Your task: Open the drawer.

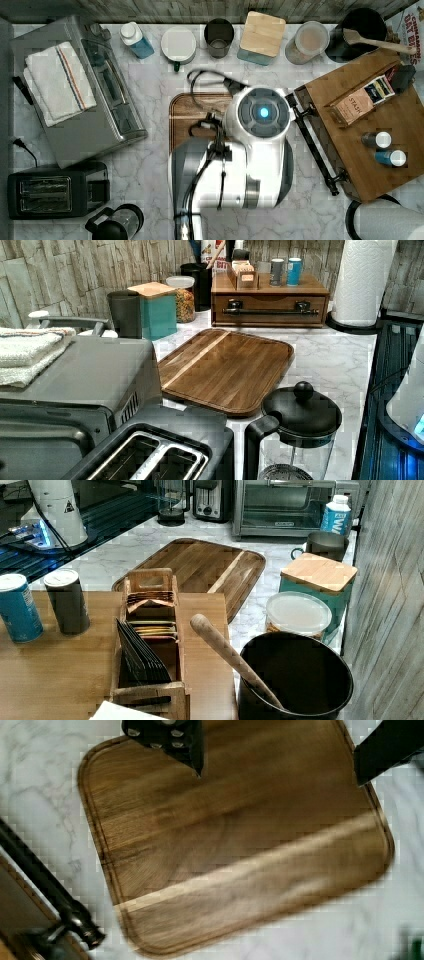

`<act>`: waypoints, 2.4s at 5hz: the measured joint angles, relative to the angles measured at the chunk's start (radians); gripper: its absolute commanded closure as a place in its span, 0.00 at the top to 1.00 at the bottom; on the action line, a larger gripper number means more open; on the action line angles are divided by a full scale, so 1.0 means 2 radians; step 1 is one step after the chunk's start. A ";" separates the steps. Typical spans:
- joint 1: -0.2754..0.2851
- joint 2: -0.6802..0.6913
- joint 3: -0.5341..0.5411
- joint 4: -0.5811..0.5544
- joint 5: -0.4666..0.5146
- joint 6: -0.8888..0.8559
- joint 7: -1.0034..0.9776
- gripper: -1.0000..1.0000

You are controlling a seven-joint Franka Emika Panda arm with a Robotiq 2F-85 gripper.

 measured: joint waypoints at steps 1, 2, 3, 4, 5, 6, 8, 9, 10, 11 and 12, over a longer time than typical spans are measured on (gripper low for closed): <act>-0.003 -0.038 -0.002 -0.057 0.000 0.053 -0.139 1.00; -0.003 -0.058 -0.014 -0.091 -0.015 0.095 -0.228 1.00; 0.000 -0.062 -0.046 -0.114 -0.020 0.132 -0.290 1.00; -0.016 -0.055 -0.080 -0.126 -0.049 0.152 -0.367 1.00; -0.044 -0.044 -0.107 -0.150 -0.053 0.224 -0.417 1.00; -0.052 -0.036 -0.143 -0.179 -0.053 0.291 -0.438 1.00; -0.053 -0.020 -0.159 -0.208 -0.058 0.295 -0.471 1.00; -0.044 0.008 -0.157 -0.212 -0.058 0.350 -0.513 1.00; -0.030 0.030 -0.159 -0.209 -0.057 0.361 -0.560 1.00; -0.029 0.041 -0.157 -0.209 -0.057 0.362 -0.573 1.00; -0.023 0.050 -0.172 -0.209 -0.031 0.376 -0.597 1.00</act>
